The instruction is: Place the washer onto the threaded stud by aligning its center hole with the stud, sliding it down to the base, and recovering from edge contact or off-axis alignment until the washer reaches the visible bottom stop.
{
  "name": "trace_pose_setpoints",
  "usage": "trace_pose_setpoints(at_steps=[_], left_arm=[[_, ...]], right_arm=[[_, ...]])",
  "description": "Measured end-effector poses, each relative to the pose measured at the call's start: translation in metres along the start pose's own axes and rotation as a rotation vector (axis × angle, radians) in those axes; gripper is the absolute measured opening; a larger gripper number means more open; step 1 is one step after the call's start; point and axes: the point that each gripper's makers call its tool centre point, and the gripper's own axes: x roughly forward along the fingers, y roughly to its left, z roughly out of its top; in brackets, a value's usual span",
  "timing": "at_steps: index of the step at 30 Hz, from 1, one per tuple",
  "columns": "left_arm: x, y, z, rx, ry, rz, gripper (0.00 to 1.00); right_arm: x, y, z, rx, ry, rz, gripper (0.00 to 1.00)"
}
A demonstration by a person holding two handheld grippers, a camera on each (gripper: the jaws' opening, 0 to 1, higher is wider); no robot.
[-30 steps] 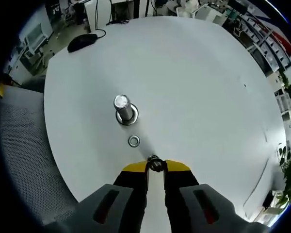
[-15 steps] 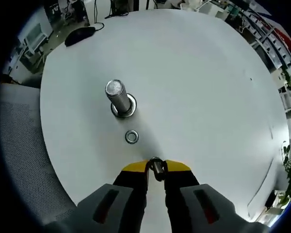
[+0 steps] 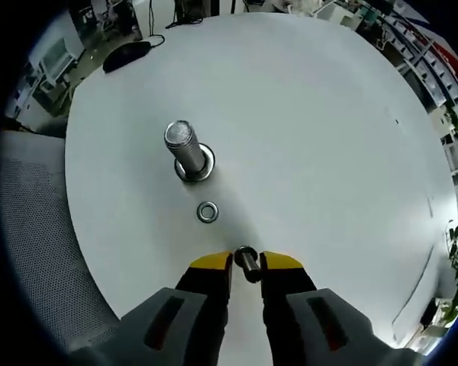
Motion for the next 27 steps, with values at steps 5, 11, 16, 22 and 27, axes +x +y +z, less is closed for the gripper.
trace_pose_setpoints(at_steps=[5,11,16,22,27], left_arm=[[-0.002,-0.003,0.003,0.001,-0.004,-0.003,0.27],[0.001,0.0,0.0,0.004,-0.006,-0.005,0.27],[0.001,0.0,0.0,0.004,-0.007,-0.008,0.27],[-0.002,-0.003,0.003,0.003,-0.011,-0.011,0.27],[-0.002,-0.004,0.003,0.001,-0.013,-0.014,0.27]], right_arm=[[-0.004,-0.001,0.003,-0.051,-0.013,-0.006,0.22],[-0.017,0.001,0.018,-0.079,-0.051,-0.012,0.24],[-0.012,0.01,0.032,-0.142,-0.048,-0.005,0.26],[0.0,0.019,0.041,-0.161,-0.035,0.029,0.26],[0.011,0.031,0.04,-0.195,0.013,0.062,0.26]])
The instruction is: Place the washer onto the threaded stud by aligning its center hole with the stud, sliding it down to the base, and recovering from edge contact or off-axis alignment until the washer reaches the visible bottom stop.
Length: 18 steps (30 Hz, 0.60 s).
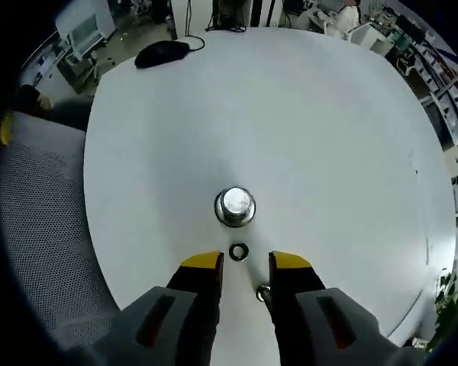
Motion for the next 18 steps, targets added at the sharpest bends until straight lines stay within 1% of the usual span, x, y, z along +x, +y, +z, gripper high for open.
trace_pose_setpoints(at_steps=[3,4,5,10,12,13,16,18], left_arm=[[0.0,0.0,0.0,0.001,-0.003,-0.001,0.27],[0.001,0.001,0.0,0.0,-0.004,-0.001,0.27],[0.0,0.0,0.001,0.0,-0.004,-0.002,0.27],[0.0,0.0,0.001,-0.001,-0.006,0.0,0.27],[0.001,0.001,0.0,0.0,-0.004,0.0,0.27],[0.001,0.001,0.0,0.0,-0.002,-0.001,0.27],[0.0,0.001,0.0,0.001,-0.002,0.0,0.27],[0.001,0.001,0.0,-0.001,-0.004,0.0,0.27]], right_arm=[[0.009,0.003,-0.004,0.016,0.024,0.023,0.26],[0.004,0.007,-0.006,0.034,0.026,0.037,0.27],[0.006,0.008,-0.007,0.046,0.027,0.046,0.27],[0.013,0.007,-0.006,0.043,0.04,0.037,0.27],[0.016,0.007,-0.011,0.044,0.062,0.034,0.26],[0.015,0.008,-0.009,0.055,0.05,0.042,0.25],[0.015,0.004,-0.009,0.061,0.043,0.037,0.25],[0.015,0.005,-0.01,0.083,0.033,0.044,0.25]])
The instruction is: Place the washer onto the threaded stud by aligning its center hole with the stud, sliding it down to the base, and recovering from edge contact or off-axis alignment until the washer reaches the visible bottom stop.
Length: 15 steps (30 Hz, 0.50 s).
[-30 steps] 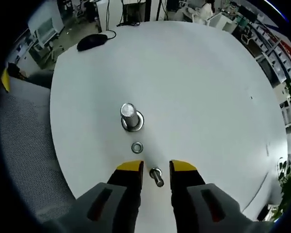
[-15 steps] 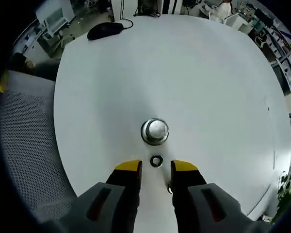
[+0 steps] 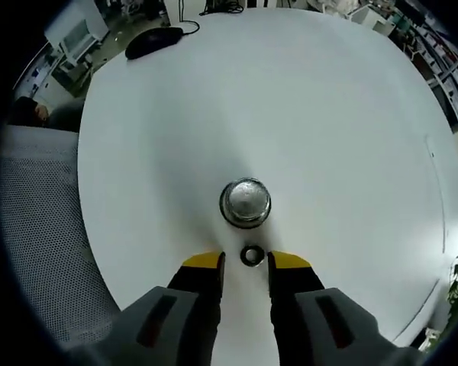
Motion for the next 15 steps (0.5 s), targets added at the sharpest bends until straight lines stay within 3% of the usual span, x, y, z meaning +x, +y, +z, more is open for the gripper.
trace_pose_setpoints(at_steps=[7,10,15], left_arm=[[0.0,0.0001,-0.001,0.006,0.006,0.003,0.27],[0.0,0.0007,-0.0006,0.005,0.003,0.005,0.27],[-0.0002,0.0008,-0.0001,0.007,0.005,0.008,0.27]], right_arm=[[0.0018,-0.0031,0.0026,0.002,-0.024,0.001,0.2],[0.0003,0.0014,0.0038,-0.022,-0.004,-0.002,0.19],[0.0002,-0.0014,0.003,0.012,0.032,-0.02,0.16]])
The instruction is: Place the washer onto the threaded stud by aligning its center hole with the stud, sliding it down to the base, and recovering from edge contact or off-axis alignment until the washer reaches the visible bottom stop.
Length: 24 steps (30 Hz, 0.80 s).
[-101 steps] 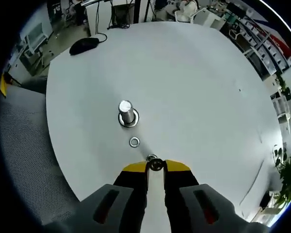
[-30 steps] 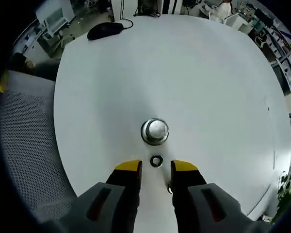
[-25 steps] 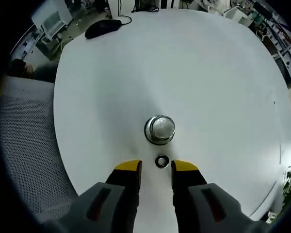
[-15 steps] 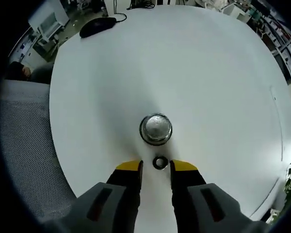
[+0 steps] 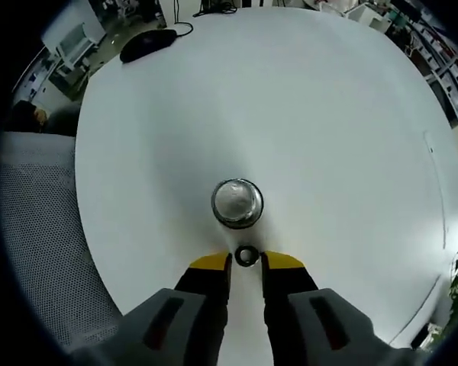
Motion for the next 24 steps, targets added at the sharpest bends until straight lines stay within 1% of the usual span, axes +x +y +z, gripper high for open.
trace_pose_setpoints(at_steps=[1,5,8,9,10,11,12,13,16,18,19,21,23,24], left_arm=[[0.0,0.0,0.0,0.0,0.0,0.0,0.27],[0.001,0.001,0.0,0.002,0.003,0.003,0.26],[0.0,0.001,-0.001,0.001,0.003,0.006,0.26],[0.001,0.002,-0.001,0.0,0.002,0.008,0.26],[0.001,0.002,-0.001,0.001,0.001,0.009,0.26],[0.001,0.002,-0.001,0.001,0.0,0.011,0.26],[0.0,0.002,0.0,0.0,-0.001,0.011,0.26],[0.0,0.002,0.0,0.001,-0.001,0.012,0.26],[0.0,0.002,0.0,0.002,-0.001,0.011,0.26],[0.0,0.002,-0.001,0.004,0.002,0.011,0.26],[0.0,0.002,-0.001,0.005,0.003,0.011,0.26],[-0.001,0.0,0.001,0.005,0.003,0.012,0.26],[0.001,0.003,-0.001,0.006,0.003,0.013,0.26],[0.0,0.003,0.0,0.006,-0.002,0.015,0.26]], right_arm=[[-0.002,0.004,-0.002,0.001,0.003,-0.001,0.16],[-0.002,0.004,-0.005,0.003,0.019,0.01,0.15],[-0.003,0.007,-0.005,0.0,0.034,-0.007,0.15],[-0.002,0.005,-0.005,0.058,0.031,-0.034,0.15],[-0.002,0.006,-0.005,0.052,0.03,-0.04,0.15],[-0.006,0.005,-0.004,0.002,0.025,-0.084,0.15],[-0.006,0.01,-0.006,0.005,0.024,-0.081,0.15],[-0.007,0.005,-0.004,-0.018,0.013,-0.11,0.15],[-0.007,0.007,-0.004,-0.017,0.005,-0.113,0.15],[-0.008,0.01,-0.004,0.04,-0.012,-0.102,0.15],[-0.007,0.01,-0.003,0.046,-0.015,-0.1,0.15],[-0.008,0.011,-0.003,0.089,-0.039,-0.1,0.14],[-0.006,0.013,-0.006,0.163,-0.066,-0.09,0.14],[-0.007,0.014,-0.008,0.159,-0.071,-0.09,0.14]])
